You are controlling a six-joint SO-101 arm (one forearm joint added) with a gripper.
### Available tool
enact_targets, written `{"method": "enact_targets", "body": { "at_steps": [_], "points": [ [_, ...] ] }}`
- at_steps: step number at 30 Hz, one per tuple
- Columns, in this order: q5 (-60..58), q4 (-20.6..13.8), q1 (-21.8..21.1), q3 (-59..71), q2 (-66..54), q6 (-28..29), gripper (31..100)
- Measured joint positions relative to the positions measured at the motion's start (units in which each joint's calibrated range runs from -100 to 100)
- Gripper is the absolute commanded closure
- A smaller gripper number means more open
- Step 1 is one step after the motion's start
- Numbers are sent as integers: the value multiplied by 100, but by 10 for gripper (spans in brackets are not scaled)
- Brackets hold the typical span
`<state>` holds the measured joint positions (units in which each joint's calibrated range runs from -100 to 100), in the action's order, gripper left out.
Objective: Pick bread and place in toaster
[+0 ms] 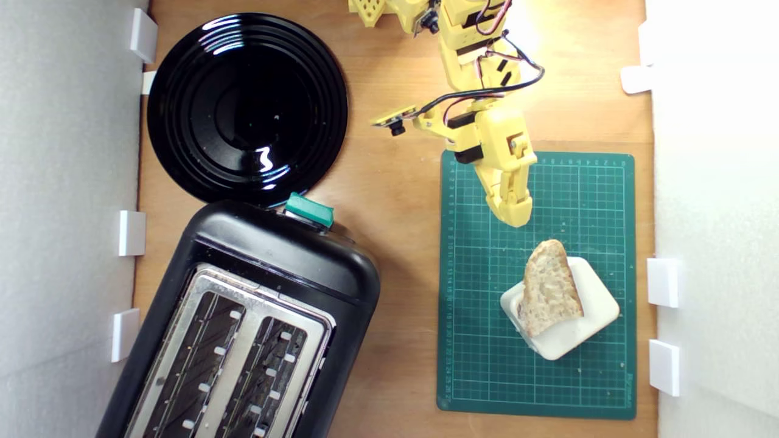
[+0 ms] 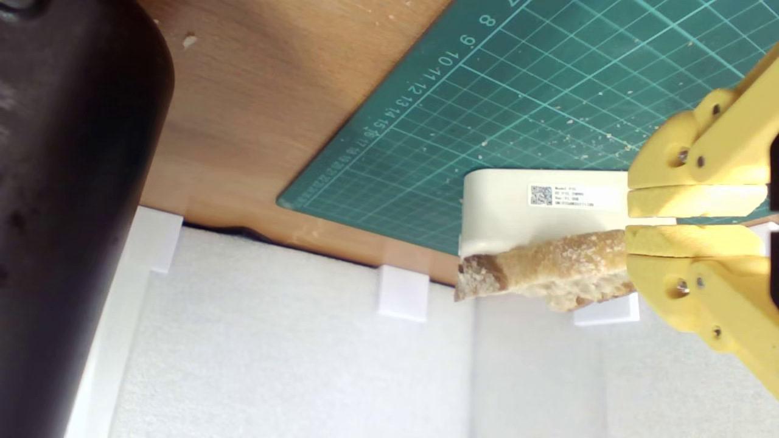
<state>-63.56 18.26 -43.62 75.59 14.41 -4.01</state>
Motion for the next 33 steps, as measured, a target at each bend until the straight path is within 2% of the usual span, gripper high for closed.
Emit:
{"method": "enact_targets", "body": {
  "at_steps": [5, 11, 16, 33],
  "points": [
    [0, -18, 0, 0, 34, 0, 693],
    [0, 702, -256, -65, 34, 0, 606],
    [0, 844, -357, -148, 34, 0, 550],
    [-873, 853, -494, -1073, 1302, 0, 548]
  ]
}}
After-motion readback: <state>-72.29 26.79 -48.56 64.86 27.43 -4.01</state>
